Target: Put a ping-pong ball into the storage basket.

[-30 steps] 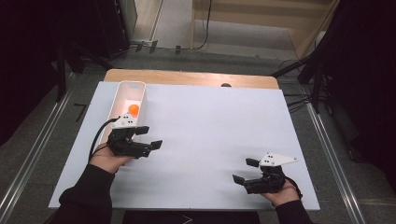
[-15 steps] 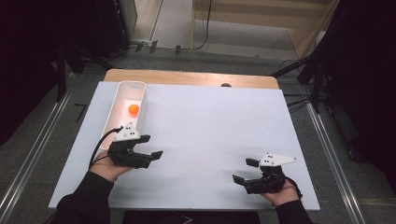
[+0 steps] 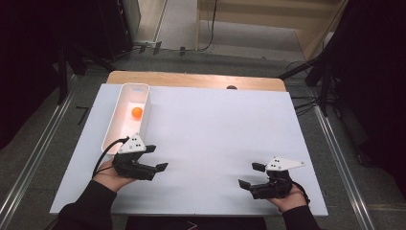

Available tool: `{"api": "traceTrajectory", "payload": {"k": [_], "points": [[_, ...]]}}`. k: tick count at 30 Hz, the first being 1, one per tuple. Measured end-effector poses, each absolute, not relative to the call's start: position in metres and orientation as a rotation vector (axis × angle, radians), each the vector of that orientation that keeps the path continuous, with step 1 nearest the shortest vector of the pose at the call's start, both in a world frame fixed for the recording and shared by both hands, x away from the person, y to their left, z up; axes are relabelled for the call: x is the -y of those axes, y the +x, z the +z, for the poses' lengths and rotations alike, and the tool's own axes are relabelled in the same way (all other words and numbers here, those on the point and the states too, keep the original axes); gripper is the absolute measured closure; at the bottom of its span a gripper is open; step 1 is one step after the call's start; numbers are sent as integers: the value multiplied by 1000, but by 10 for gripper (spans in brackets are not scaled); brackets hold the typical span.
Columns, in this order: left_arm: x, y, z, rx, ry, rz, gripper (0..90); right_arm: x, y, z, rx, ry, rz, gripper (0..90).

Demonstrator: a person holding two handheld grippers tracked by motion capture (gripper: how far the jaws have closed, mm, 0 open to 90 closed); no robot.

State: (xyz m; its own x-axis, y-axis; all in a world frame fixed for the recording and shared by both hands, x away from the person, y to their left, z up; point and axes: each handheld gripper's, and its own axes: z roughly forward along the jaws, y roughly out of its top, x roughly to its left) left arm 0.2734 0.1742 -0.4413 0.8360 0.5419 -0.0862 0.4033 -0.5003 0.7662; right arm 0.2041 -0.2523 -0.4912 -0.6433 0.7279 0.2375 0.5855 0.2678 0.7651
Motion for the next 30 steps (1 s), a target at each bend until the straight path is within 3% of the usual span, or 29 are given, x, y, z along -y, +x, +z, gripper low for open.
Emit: {"api": "traceTrajectory", "payload": {"k": [30], "points": [[-171, 259, -466, -616, 2211, 169, 242, 253, 205, -492, -2367, 1233, 1308, 125]]}}
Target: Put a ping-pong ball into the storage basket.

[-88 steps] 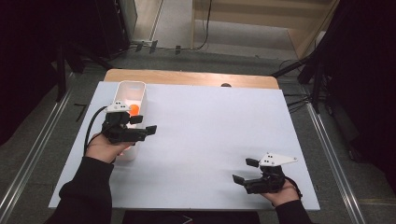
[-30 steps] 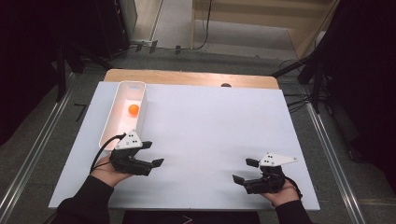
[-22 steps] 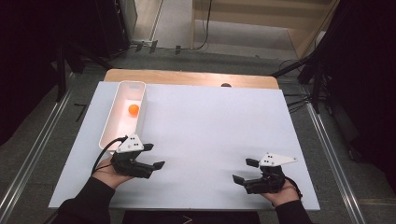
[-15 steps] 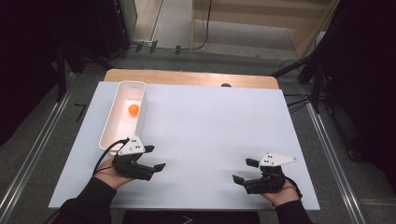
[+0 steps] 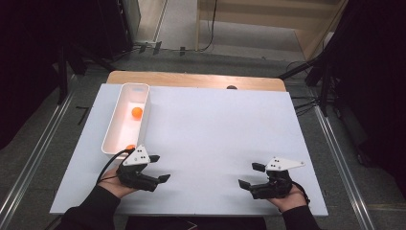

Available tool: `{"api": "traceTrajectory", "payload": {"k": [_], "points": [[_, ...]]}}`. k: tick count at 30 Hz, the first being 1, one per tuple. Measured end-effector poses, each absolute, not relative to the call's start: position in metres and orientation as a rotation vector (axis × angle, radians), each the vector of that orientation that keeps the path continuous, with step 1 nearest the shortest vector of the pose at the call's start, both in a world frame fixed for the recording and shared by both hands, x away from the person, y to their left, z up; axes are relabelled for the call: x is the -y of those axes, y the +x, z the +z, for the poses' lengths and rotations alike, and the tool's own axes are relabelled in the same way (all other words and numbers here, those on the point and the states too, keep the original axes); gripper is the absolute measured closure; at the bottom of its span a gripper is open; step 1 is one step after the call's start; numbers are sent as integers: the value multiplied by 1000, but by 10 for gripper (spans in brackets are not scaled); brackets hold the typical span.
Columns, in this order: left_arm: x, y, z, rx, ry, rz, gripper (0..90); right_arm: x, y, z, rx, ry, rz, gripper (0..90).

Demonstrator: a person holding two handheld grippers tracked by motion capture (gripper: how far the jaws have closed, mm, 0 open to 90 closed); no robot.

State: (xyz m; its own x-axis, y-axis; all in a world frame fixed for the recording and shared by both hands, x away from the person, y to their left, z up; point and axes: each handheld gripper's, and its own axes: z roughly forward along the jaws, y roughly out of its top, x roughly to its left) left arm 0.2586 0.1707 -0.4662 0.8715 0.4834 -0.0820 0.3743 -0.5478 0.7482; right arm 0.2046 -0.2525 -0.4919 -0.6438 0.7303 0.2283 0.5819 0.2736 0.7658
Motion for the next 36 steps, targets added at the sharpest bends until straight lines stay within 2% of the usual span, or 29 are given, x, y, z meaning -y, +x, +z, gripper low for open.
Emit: {"api": "traceTrajectory", "payload": {"k": [36], "points": [[-187, 257, -484, -629, 2254, 122, 242, 252, 205, -492, -2373, 1231, 1308, 125]]}}
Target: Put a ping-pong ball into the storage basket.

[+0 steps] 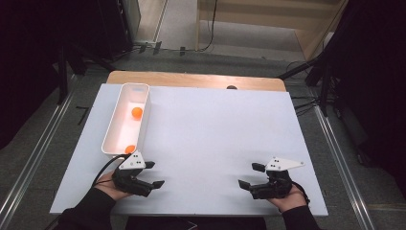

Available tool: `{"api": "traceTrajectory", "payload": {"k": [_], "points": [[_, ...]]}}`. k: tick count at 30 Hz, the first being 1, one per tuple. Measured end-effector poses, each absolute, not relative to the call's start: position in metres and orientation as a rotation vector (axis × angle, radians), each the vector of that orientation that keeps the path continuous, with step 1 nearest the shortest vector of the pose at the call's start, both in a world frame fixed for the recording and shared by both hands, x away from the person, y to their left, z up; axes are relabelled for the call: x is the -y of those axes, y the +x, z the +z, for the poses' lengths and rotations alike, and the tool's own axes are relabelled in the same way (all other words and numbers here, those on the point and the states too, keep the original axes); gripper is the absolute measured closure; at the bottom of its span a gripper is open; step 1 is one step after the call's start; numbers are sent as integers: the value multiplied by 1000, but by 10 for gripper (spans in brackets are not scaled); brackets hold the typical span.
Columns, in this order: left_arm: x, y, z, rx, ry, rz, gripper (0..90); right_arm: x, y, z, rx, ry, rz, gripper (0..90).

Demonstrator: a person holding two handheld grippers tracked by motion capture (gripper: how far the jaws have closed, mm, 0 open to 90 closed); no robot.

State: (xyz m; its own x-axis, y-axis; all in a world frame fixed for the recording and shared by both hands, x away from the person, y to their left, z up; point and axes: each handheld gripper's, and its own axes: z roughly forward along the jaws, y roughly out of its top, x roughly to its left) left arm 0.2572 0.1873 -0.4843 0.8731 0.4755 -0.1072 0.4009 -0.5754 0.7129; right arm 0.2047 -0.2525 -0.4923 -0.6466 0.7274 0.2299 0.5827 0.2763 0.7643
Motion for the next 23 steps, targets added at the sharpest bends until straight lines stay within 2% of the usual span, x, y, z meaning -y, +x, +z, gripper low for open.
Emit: {"api": "traceTrajectory", "payload": {"k": [23], "points": [[-186, 257, -486, -621, 2295, 142, 242, 252, 204, -493, -2376, 1236, 1305, 125]]}}
